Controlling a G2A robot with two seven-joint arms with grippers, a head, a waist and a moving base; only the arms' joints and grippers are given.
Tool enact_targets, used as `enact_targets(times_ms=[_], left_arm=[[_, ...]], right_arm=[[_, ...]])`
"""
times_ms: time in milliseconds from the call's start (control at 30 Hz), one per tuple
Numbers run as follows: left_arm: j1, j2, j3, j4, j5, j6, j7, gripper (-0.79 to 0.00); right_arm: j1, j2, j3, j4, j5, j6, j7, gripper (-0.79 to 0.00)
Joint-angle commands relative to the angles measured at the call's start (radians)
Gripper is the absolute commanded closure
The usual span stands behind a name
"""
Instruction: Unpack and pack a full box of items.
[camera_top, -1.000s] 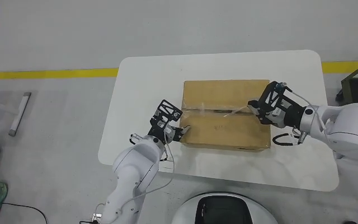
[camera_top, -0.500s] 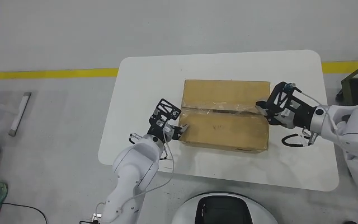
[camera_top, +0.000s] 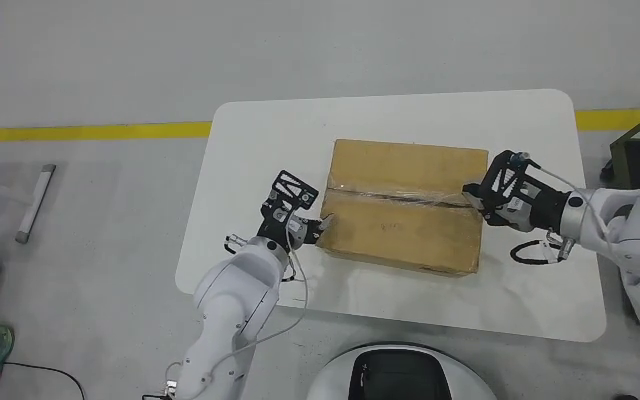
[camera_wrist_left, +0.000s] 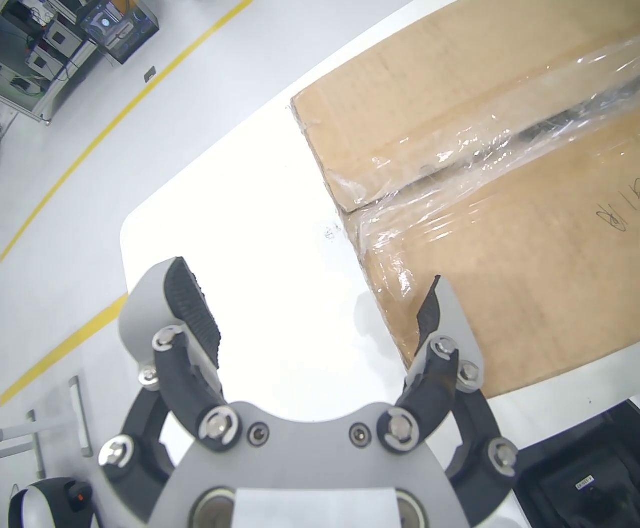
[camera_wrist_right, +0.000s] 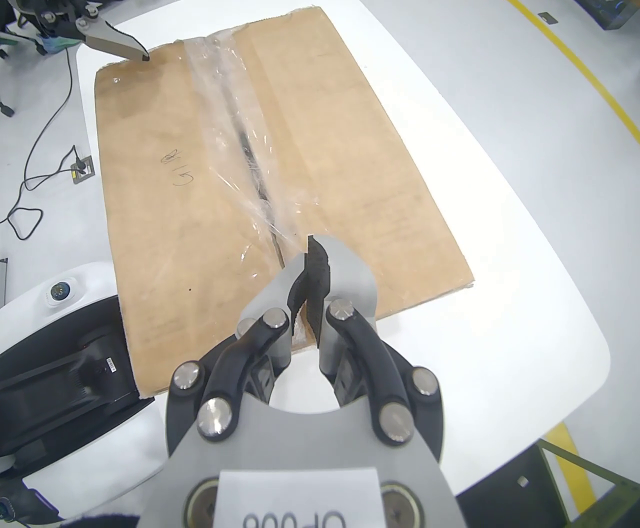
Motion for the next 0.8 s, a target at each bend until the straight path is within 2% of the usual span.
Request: enact_targets(times_ms=[0, 167, 333, 367, 400, 433, 467, 500, 767], left_arm=[[0.003, 0.002, -0.010, -0.019, -0.001, -0.008, 0.001, -0.785], [0.000, 0.004, -0.036, -0.066, -0.022, -0.007, 0.018, -0.785], [-0.048, 0.000, -0.012, -0.072, -0.058, -0.003, 0.074, -0.785], [-0.061, -0.002, 0.001, -0.063, -0.060, -0.004, 0.081, -0.606], [-0.076, -0.003, 0.016, -0.055, -0.059, -0.005, 0.090, -0.468], [-0.090, -0.006, 0.033, -0.045, -0.063, -0.005, 0.100, -0.274], [-0.103, -0.008, 0.048, -0.031, -0.066, -0.002, 0.109, -0.160], [-0.116, -0.010, 0.065, -0.015, -0.060, 0.002, 0.112, 0.000], [-0.186, -0.028, 0.173, 0.086, -0.056, 0.020, 0.140, 0.000]], right_arm=[[0.001, 0.002, -0.004, 0.002, -0.002, 0.000, 0.001, 0.000], [0.003, 0.008, -0.014, 0.009, -0.003, -0.004, 0.007, 0.000], [0.001, 0.013, -0.032, 0.016, -0.004, -0.002, 0.012, 0.000], [0.001, 0.014, -0.036, 0.016, -0.005, -0.001, 0.013, 0.000], [0.002, 0.015, -0.040, 0.015, -0.001, 0.000, 0.014, 0.000], [0.003, 0.016, -0.042, 0.014, 0.000, 0.002, 0.014, 0.000], [0.003, 0.017, -0.044, 0.012, 0.000, 0.005, 0.014, 0.000], [0.003, 0.018, -0.046, 0.011, 0.000, 0.007, 0.014, 0.000], [0.002, 0.026, -0.047, 0.007, 0.001, 0.022, 0.011, 0.000]])
